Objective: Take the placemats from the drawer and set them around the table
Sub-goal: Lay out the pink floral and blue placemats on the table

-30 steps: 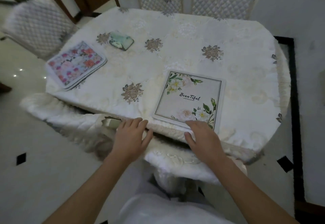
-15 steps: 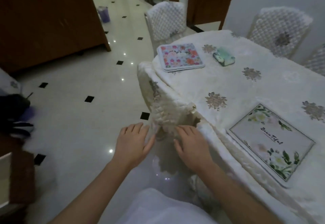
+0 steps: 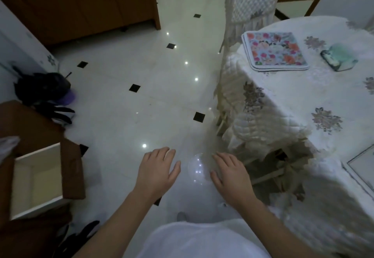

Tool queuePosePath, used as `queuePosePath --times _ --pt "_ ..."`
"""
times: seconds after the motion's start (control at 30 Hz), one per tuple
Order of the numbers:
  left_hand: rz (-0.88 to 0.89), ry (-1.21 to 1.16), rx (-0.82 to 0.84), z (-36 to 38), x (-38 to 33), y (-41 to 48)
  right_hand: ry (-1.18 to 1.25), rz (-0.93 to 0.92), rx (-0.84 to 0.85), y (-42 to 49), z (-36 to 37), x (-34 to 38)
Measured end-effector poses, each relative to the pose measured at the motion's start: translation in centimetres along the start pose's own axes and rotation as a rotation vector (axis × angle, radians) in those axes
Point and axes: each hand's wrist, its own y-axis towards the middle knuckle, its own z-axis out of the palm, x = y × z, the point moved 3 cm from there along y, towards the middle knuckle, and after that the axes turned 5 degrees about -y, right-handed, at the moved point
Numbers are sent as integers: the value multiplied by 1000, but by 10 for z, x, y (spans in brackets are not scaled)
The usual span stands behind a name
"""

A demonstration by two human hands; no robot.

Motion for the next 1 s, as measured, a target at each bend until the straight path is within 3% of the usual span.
queuePosePath --times 0.23,0.37,0.6,0.83,1.0 --pt "-32 -48 -43 12 44 67 38 -32 41 97 9 3" --pt "-168 19 36 9 83 111 28 -150 80 180 23 16" --pt "-305 72 -68 -30 137 196 2 -376 52 329 1 51" --pt "-238 24 -121 -35 172 299 5 -294 -30 427 -26 48" --pt "-123 -53 -17 -20 191 391 -7 -120 4 475 -19 15"
